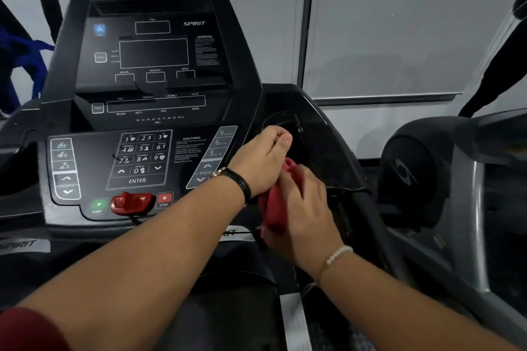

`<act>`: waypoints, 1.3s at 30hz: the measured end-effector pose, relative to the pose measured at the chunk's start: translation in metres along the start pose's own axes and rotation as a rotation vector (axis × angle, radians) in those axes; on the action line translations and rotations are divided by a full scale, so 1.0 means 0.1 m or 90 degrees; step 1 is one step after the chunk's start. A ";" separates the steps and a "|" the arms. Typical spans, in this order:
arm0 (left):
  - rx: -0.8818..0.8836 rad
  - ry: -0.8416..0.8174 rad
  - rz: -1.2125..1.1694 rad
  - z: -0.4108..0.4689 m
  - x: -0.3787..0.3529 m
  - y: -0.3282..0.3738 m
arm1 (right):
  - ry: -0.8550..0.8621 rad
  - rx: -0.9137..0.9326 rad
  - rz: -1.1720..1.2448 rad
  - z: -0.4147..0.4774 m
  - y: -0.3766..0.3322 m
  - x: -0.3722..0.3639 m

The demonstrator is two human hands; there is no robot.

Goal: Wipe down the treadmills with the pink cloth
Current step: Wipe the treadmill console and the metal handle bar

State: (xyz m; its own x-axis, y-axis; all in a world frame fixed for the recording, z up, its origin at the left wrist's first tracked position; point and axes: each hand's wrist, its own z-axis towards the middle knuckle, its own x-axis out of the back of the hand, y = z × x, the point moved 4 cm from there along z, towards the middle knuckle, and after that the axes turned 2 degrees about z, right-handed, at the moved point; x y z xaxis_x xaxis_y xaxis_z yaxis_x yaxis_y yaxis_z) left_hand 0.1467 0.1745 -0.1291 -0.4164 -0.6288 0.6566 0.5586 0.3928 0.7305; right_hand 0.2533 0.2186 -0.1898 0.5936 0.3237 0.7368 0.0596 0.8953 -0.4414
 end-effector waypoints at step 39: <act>-0.033 -0.010 0.257 -0.02 -0.04 0.04 | -0.217 -0.035 -0.445 -0.07 1.01 -0.01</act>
State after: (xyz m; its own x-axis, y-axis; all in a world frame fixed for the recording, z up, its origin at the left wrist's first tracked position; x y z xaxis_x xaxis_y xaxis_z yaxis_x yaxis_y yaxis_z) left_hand 0.1525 0.1772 -0.1290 -0.1669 -0.4214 0.8914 0.7151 0.5707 0.4037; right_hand 0.2645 0.3068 -0.2384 0.1240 -0.2260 0.9662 0.3745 0.9124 0.1653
